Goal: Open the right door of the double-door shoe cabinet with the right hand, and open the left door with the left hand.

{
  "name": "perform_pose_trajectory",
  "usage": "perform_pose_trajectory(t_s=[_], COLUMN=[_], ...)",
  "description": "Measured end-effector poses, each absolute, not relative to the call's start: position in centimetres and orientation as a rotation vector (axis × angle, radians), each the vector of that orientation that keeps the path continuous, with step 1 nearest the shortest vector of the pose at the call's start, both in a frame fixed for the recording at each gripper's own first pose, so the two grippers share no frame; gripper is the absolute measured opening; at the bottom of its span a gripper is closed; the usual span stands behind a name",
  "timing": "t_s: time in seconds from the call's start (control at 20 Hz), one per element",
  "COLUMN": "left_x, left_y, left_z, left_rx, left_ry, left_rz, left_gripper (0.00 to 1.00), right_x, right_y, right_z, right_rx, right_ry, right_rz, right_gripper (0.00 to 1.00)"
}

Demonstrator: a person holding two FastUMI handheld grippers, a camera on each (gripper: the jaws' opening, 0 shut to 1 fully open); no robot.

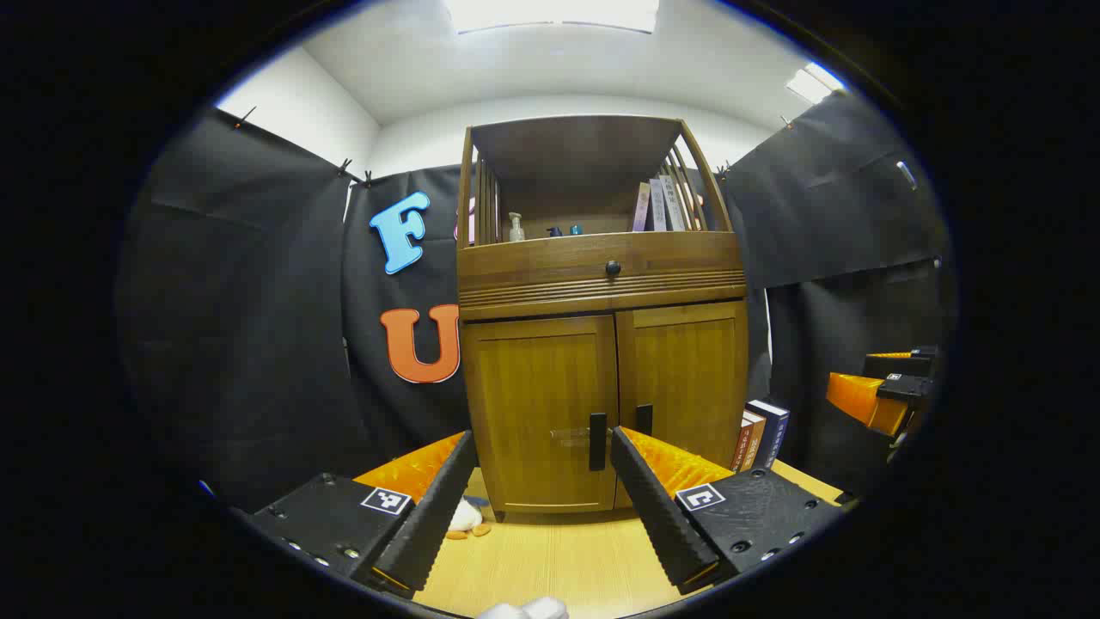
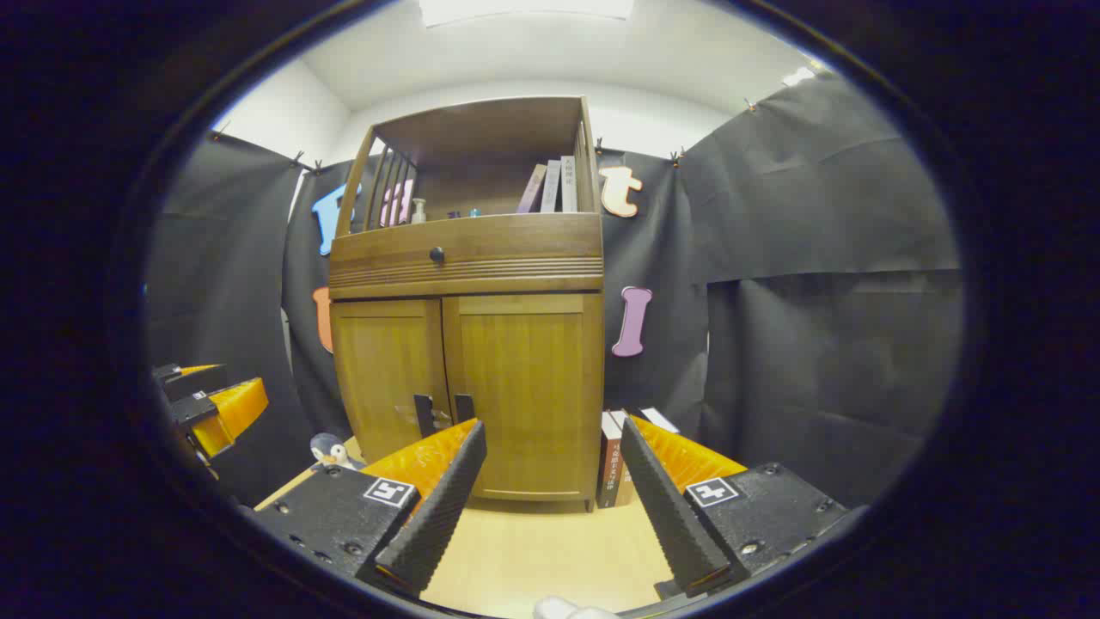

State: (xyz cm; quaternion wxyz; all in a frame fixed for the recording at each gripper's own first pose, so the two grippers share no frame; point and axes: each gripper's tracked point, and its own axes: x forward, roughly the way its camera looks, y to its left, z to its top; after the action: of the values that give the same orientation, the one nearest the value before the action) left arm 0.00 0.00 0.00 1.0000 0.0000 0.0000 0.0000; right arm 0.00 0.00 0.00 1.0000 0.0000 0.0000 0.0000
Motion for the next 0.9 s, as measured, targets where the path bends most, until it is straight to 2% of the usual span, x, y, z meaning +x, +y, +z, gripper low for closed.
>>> perform_pose_trajectory(t_s=[0.4,0.9], left_x=[-0.3,-1.2], left_y=[1.2,2.0], left_z=[-0.6,-0.2], left_rx=[-0.002,0.012], left_ry=[0.008,0.002], left_rz=[0.012,0.018], left_gripper=[0.96,0.96], right_x=[-0.3,2.3], right_y=[0.9,1.1], right_z=[-0.6,-2.0], right_rx=[-0.011,-0.015], right_ry=[-0.004,0.004], right_rz=[-0.013,-0.015], right_gripper=[1.00,1.00])
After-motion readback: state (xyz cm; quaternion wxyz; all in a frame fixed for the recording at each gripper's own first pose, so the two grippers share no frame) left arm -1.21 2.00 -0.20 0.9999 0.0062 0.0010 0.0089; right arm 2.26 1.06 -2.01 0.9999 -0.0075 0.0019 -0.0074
